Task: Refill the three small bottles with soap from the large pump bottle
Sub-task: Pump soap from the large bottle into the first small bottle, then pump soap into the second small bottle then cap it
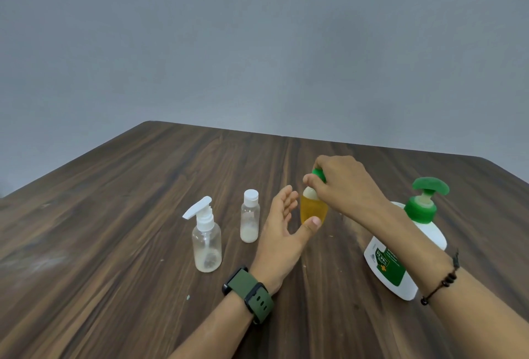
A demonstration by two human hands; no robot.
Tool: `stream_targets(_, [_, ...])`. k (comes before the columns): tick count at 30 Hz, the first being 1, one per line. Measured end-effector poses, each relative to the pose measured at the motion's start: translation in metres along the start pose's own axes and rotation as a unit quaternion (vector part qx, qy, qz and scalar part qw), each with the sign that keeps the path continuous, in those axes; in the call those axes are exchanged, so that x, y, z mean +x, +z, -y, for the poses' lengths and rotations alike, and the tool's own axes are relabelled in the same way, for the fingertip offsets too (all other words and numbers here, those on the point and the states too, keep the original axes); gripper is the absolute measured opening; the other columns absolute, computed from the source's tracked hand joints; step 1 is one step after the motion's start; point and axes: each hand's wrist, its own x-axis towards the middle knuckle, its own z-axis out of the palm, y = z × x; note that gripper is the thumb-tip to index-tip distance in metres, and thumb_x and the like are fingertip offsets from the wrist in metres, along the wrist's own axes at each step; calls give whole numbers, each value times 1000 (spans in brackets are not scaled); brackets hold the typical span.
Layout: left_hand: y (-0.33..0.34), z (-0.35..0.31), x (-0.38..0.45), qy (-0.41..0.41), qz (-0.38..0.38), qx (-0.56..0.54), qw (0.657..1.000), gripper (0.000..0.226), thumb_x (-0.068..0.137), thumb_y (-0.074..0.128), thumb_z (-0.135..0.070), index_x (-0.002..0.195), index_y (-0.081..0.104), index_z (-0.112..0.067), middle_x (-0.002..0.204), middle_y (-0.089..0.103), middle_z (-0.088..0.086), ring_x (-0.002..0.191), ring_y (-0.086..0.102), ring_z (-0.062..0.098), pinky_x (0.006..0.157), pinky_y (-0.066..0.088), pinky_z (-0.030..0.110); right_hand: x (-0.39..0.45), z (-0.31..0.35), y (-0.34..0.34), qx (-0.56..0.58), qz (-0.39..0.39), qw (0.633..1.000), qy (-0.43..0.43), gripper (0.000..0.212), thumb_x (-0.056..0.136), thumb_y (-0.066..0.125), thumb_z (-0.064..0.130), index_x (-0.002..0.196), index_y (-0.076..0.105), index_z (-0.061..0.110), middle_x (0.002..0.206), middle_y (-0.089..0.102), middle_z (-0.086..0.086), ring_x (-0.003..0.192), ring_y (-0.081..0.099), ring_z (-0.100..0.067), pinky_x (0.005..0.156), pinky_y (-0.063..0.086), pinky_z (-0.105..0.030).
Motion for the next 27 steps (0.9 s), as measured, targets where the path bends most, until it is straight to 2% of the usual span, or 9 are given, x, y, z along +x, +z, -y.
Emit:
stream_targets(3, [-1,-2,1,2,-14,-6,1000,63,84,64,-5,136,32,-24,142,40,-4,131,37,5,111,30,26,4,-1,9,-2,27,1000,3,22,92,52,35,84,49,16,81,57,-2,70,51,-17,50,29,-23])
stream_targets(6, [-2,-4,1,2,-21,-10,1000,61,85,60,1,135,35,-22,136,44,-6,126,41,2,102,35,14,6,0,15,-11,39,999,6,20,93,51,34,85,48,15,82,53,-1,71,48,-18,48,25,-22])
stream_targets(8, [-2,-5,1,2,-23,-14,1000,59,85,59,3,134,36,-21,133,46,-7,124,43,1,97,37,10,7,1,18,-20,44,999,9,21,94,49,33,92,54,12,85,55,-2,72,48,-18,48,24,-22])
stream_targets(11, [-2,-4,1,-1,-23,-11,1000,59,84,60,4,134,38,-19,134,48,-5,124,45,3,98,39,14,8,1,21,-29,52,998,13,26,95,49,34,101,57,10,89,57,-3,73,50,-18,50,27,-22])
stream_targets(15, [-1,-7,0,13,-23,2,1000,54,84,59,5,127,43,-23,130,52,-7,121,48,2,99,40,16,10,-1,20,-44,58,997,12,29,94,48,39,99,56,11,88,57,-2,74,51,-19,55,33,-26])
stream_targets(20, [0,-17,-6,125,-73,112,983,47,79,57,-6,110,49,-40,118,56,-14,115,50,-2,100,39,16,11,1,16,-76,87,993,-4,30,93,46,44,94,50,15,94,60,-7,77,54,-22,62,45,-34])
stream_targets(24, [-1,-25,-9,198,-136,159,958,45,73,54,-5,113,53,-27,114,55,-16,112,50,-4,97,39,14,11,3,14,-85,114,990,-10,32,91,48,47,95,49,16,98,59,-8,86,56,-26,62,38,-33])
stream_targets(27, [-5,-24,-8,211,-183,168,945,49,72,54,-4,117,53,-24,118,53,-17,115,49,-1,102,40,28,10,5,13,-84,107,991,-19,36,90,49,49,104,50,15,105,60,-8,94,57,-25,65,40,-33])
